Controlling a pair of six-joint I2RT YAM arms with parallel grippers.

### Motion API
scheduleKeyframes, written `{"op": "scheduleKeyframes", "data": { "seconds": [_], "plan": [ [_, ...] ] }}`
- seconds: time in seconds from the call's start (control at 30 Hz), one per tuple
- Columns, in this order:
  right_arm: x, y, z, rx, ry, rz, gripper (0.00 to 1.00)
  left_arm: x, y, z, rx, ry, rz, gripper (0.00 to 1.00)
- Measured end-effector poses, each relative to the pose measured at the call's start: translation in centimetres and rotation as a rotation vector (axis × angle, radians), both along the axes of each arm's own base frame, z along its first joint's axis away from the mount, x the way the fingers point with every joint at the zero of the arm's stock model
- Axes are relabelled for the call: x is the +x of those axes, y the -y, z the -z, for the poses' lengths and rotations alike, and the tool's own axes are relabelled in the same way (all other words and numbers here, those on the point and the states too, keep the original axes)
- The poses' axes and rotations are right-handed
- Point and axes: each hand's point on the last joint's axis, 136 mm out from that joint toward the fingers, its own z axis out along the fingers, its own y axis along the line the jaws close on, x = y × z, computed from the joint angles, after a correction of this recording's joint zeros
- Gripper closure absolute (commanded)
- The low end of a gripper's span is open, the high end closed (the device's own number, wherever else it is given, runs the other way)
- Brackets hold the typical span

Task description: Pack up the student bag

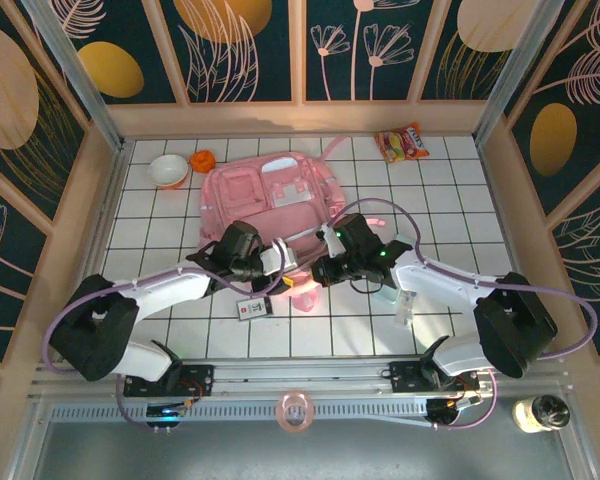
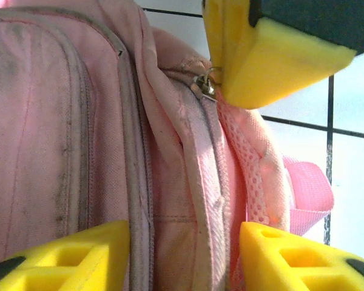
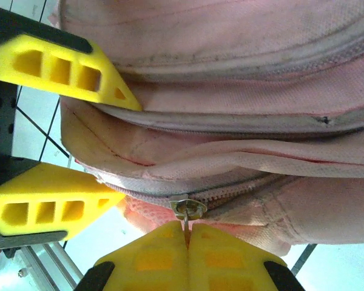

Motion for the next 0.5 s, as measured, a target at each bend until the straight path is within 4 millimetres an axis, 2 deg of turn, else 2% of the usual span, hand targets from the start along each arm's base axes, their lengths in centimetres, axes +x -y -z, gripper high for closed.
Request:
{"op": "scheduleKeyframes", "data": {
  "seconds": [0.03, 0.07, 0.23, 0.5],
  "plan": [
    [0.0, 0.1, 0.0, -0.001, -0.001, 0.002, 1.00, 0.2, 0.2, 0.0, -0.002, 0.006, -0.004, 0.91],
    [0.1, 0.1, 0.0, -0.001, -0.001, 0.004, 1.00, 0.3, 0.3, -0.1, -0.007, 0.004, -0.009, 1.00],
    [0.0, 0.0, -0.3, 0.006, 0.002, 0.004, 1.00, 0.2, 0.7, -0.5, -0.036, -0.033, -0.032, 1.00],
    [-1.1, -1.5, -0.2, 0.013, -0.010, -0.021, 1.00, -0.5, 1.2, -0.5, -0.055, -0.082, -0.043, 1.00]
  ]
}}
